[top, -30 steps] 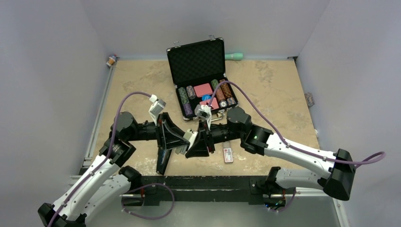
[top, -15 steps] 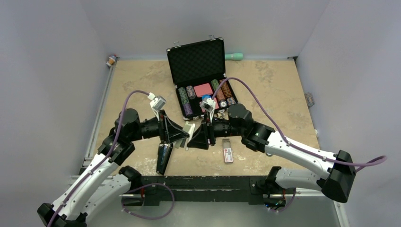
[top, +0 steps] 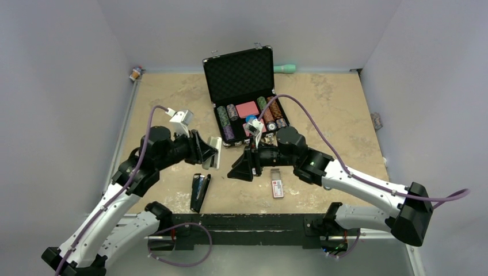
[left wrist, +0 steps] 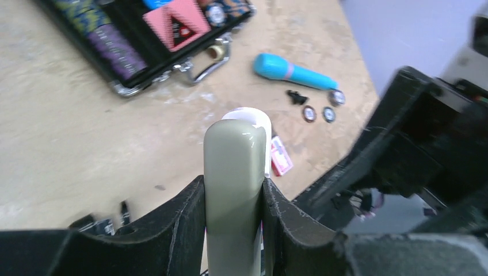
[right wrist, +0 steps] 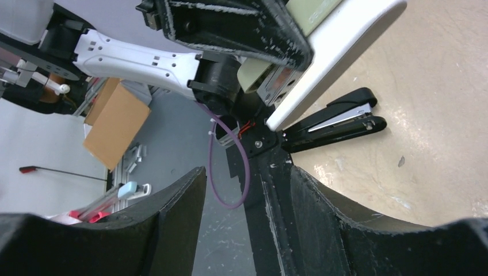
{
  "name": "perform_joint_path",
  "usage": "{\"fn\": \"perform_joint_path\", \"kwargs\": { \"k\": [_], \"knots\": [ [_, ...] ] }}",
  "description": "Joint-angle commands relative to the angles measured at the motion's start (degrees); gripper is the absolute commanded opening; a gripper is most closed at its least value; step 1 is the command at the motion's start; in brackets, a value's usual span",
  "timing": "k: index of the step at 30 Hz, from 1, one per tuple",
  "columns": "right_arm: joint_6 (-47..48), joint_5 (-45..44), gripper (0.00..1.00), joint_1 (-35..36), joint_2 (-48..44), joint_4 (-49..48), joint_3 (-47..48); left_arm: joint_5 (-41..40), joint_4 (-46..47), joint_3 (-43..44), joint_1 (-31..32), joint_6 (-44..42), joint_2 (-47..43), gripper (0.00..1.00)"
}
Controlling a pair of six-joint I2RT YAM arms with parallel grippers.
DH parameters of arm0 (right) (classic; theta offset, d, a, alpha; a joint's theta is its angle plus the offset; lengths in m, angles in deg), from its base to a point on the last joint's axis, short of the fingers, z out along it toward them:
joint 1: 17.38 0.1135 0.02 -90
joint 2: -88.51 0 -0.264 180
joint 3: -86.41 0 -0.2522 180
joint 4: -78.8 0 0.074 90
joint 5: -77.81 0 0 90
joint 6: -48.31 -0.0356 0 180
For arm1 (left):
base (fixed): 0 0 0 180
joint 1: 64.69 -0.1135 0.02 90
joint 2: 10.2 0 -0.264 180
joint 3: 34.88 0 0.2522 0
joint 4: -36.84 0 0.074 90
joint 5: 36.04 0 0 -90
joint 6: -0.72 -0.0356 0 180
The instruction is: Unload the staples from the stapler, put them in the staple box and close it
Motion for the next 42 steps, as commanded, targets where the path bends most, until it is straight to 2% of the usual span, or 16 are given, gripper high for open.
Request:
{"fn": "perform_joint_path", "kwargs": {
  "k": [1, 6, 14, 18, 23, 24, 27, 29, 35, 42],
  "knots": [
    [-0.1, -2.6, 0.6, -0.3, 0.8, 0.5, -0.4, -14.6, -8.6, 4.2, -0.2, -0.6, 1.9, 0.0],
    [-0.1, -3.9, 0.61, -0.3, 1.5, 0.6, -0.6, -33.8, -19.0, 5.5, -0.2, 2.0, 5.9, 0.0],
    [-0.7, -4.1, 0.61, -0.3, 3.0, 0.2, -1.3, -44.4, -21.6, 2.4, -0.3, 7.4, 11.9, 0.0],
    [-1.0, -5.6, 0.62, -0.3, 3.5, 0.8, -1.5, -43.0, -19.5, 3.7, -1.6, 8.2, 18.3, 0.0],
    [-2.7, -6.8, 0.65, -0.3, 3.3, 0.0, -3.4, -38.7, -15.7, 5.0, -6.1, 9.3, 26.5, 0.0],
    [-3.0, -6.4, 0.68, -0.3, 3.2, -0.3, -3.9, -37.5, -14.0, 5.1, -7.0, 9.1, 27.7, 0.0],
    [-4.0, -6.5, 0.85, -0.3, 3.2, -0.2, -5.0, -35.5, -10.6, 6.6, -8.0, 8.6, 32.1, 0.0],
    [-4.0, -7.8, 0.9, -0.3, 3.4, 1.0, -4.7, -36.0, -11.0, 9.3, -8.2, 9.1, 35.9, 0.0],
    [-3.1, -12.6, 0.92, -0.3, 2.7, 6.6, -3.2, -32.0, -9.6, 14.7, -8.3, 7.4, 46.3, 0.0],
    [-2.6, -27.8, 0.91, -0.3, 2.8, 20.5, 0.2, -29.3, -7.9, 14.9, -8.6, 7.0, 51.0, 0.02]
  ]
}}
